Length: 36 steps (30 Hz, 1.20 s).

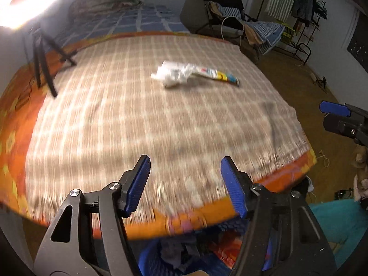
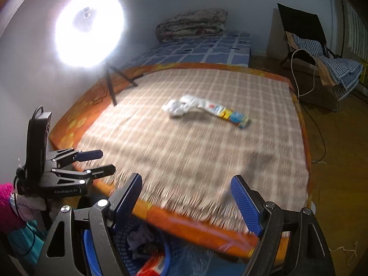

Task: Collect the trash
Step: 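Move both tools back over the bed toward the tissue and tube, then close the left tool on the white tissue beside the tube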

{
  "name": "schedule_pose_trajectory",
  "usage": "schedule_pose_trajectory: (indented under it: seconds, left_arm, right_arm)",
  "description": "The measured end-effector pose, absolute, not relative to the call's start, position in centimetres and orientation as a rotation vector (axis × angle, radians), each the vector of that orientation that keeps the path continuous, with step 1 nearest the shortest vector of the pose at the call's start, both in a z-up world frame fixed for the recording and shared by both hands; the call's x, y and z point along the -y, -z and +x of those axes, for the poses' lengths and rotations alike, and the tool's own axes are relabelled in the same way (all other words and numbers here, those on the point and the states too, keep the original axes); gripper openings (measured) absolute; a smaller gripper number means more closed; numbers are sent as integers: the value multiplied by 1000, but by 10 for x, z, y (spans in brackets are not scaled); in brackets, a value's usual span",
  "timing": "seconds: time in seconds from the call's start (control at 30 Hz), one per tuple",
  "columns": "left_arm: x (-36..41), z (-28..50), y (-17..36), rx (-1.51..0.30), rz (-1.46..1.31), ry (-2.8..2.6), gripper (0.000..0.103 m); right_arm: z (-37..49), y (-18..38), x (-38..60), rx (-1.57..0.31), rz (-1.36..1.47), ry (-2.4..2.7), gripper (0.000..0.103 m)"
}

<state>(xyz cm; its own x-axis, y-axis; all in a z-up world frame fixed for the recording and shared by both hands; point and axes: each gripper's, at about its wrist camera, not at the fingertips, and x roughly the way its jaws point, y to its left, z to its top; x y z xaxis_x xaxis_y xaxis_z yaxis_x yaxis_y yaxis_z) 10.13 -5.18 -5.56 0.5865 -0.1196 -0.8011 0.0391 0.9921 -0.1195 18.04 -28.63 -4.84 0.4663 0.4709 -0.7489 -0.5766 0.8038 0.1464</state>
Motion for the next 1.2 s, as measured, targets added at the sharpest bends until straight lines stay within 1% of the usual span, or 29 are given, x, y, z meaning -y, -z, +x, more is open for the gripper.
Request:
schedule_pose_trajectory:
  seconds: [0.13,0.37,0.6,0.73,0.93,1.03,1.07,1.1,1.2]
  left_arm:
    - [52,134,57,-929,-84,95,65]
    - [34,189,69,-941,-198,70,65]
    - [8,228,77,-936,-328,32,65]
    - [2,247,80,-931,-403,29,65]
    - [4,273,93,-936,-430,19,65]
    - [6,283,100,-945,-425,11,65]
    - [7,285,102,-948,-426,9,64]
    - [8,288,105,-952,-426,7,60]
    - [10,294,112,-967,-431,7,54]
  right_arm:
    - [209,48,279,-867,-158,-637,82]
    - [255,59,268,-847,-222,-612,81]
    - [297,88,255,-882,-281,-599,78]
    - [316,102,242,-899,-322,-597,72]
    - [337,123,221,-895,-395,-596,71]
    - [345,132,215,-895,-413,-592,68]
    - [347,134,214,-894,-420,-590,67]
    - [349,137,212,-892,-433,-587,67]
    - [356,142,207,-884,-465,-581,67]
